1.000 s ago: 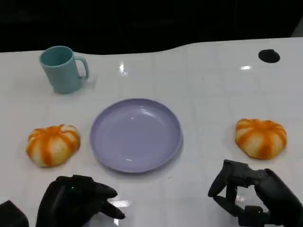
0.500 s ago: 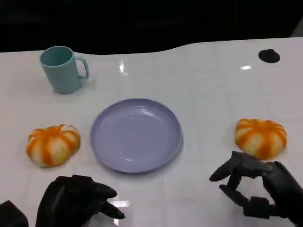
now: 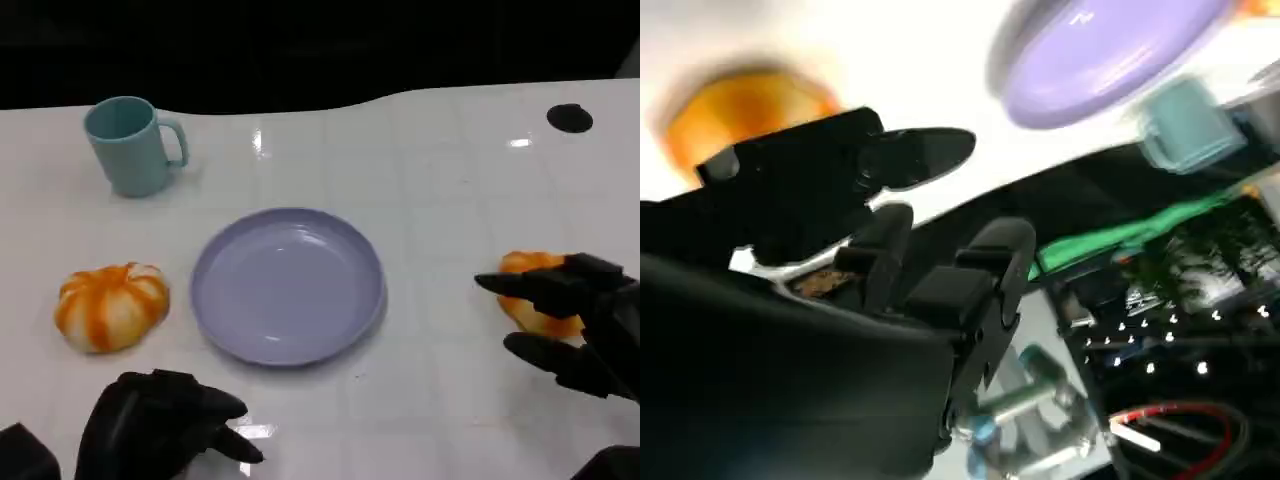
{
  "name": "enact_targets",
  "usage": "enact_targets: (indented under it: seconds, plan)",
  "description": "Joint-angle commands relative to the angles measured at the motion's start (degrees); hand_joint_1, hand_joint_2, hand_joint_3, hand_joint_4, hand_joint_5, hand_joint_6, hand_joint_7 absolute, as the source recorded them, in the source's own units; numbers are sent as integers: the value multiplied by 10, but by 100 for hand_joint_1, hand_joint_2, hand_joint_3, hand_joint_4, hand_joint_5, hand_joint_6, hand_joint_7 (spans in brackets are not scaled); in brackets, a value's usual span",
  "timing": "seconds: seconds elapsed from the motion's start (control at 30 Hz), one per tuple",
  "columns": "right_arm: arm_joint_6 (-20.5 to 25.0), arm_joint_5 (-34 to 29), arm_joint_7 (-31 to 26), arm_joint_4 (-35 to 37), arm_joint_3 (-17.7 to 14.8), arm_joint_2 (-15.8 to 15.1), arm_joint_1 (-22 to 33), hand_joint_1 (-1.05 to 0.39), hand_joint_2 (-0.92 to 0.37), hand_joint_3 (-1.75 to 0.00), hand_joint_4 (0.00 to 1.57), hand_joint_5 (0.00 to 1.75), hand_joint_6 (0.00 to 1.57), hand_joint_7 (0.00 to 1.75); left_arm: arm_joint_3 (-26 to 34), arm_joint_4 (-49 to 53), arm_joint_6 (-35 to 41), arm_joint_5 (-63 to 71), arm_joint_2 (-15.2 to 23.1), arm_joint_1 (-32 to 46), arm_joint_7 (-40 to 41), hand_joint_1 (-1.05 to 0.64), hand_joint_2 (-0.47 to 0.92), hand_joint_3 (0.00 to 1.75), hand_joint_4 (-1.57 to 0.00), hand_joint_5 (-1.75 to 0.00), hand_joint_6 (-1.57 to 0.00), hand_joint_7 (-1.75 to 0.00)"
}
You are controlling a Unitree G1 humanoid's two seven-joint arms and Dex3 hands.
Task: Grasp the bread from the table and place it into the plate.
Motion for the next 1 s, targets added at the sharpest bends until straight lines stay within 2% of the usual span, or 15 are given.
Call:
enact_targets:
  seconds: [0.03,0.23,0.37,0.5,0.73,0.9,1.0]
  plan:
    - [71,-80,-27,-51,2,-34,1,-52,-92,-4,29,44,56,1,2,3,0,2,9,-4,-3,-105,76,0,-157,-36,-157,-14]
    - [192,-140,38,-135,20,-50,17,-56,-92,0,2,58,42,0,1,4,-3,4,9,-5,-1,-105,76,0,-157,-36,-157,-14]
    - [253,-165,88,-166,39,-54,14,-57,-89,0,0,48,34,1,1,6,-3,6,8,-7,1,-105,76,0,-157,-36,-157,-14]
    - [292,-172,125,-178,57,-60,4,-55,-85,0,0,48,34,1,2,8,-3,6,8,-9,2,-105,76,0,-157,-36,-157,-14]
    - [344,-207,174,-143,107,-69,-38,-54,-81,0,0,49,33,0,2,8,-4,7,8,-9,2,-105,76,0,-157,-37,-157,-14]
    - [364,-222,170,-89,138,-68,-75,-53,-80,0,8,50,37,2,2,4,-1,5,6,-7,4,-105,76,0,-157,-37,-157,-15]
    - [377,-226,168,-52,154,-65,-98,-52,-79,0,16,37,39,1,2,3,-2,6,5,-7,5,-105,76,0,-157,-37,-157,-15]
